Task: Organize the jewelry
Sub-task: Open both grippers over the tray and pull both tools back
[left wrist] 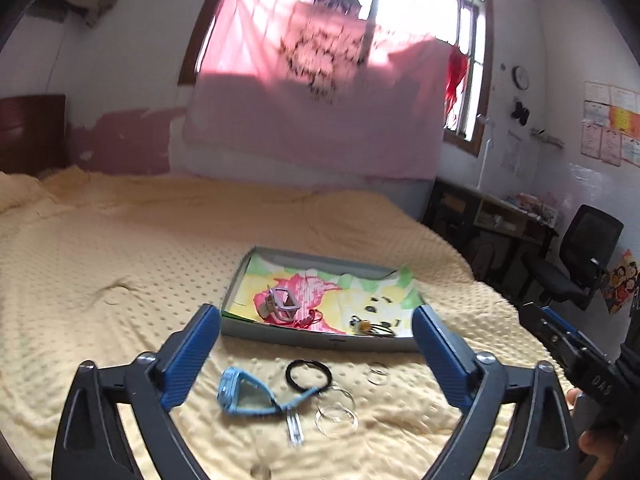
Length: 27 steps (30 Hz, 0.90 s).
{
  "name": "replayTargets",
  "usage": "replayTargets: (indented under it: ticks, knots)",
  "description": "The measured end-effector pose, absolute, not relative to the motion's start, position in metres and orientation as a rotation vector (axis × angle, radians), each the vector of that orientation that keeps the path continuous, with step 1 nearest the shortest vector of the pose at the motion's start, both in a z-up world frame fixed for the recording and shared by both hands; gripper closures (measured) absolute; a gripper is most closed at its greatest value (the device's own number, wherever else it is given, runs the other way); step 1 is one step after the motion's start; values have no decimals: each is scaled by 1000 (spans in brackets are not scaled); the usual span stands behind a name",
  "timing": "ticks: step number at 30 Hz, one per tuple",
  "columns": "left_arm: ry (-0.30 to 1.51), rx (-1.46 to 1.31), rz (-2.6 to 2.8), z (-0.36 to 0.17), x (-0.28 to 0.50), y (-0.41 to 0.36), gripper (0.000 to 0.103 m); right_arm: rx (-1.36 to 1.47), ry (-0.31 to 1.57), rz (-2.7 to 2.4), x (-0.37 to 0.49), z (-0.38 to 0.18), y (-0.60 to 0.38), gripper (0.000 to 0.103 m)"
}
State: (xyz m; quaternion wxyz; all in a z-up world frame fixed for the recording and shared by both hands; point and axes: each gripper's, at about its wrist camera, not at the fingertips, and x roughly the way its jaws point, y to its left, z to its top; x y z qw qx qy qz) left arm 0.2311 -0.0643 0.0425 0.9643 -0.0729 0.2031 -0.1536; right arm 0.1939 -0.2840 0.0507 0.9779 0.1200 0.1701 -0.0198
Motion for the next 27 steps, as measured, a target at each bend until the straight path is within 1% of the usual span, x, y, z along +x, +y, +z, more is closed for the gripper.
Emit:
replayTargets:
  ticks: [2, 5, 6, 11, 17, 22, 27]
  knots:
    - [377, -144, -306, 54, 202, -59, 0, 235, 319, -38, 169, 63, -282, 12]
    - [327, -133, -305, 68, 159, -54, 0, 223, 277, -39, 125, 80, -276, 5]
    - [319, -130, -303, 71, 146, -51, 0, 216, 267, -46, 111, 85, -274, 1]
    - [284, -103, -298, 81, 90, -42, 0, 207, 227, -59, 51, 95, -266, 1]
    - [250, -70, -263, 78, 30, -29, 0, 211, 213, -102, -13, 89, -256, 1]
    - [277, -91, -247, 64, 3, -16, 0, 203, 212, -127, -48, 77, -248, 1]
    - [317, -69, -205, 43, -6, -6, 0, 199, 229, -130, -62, 64, -237, 1]
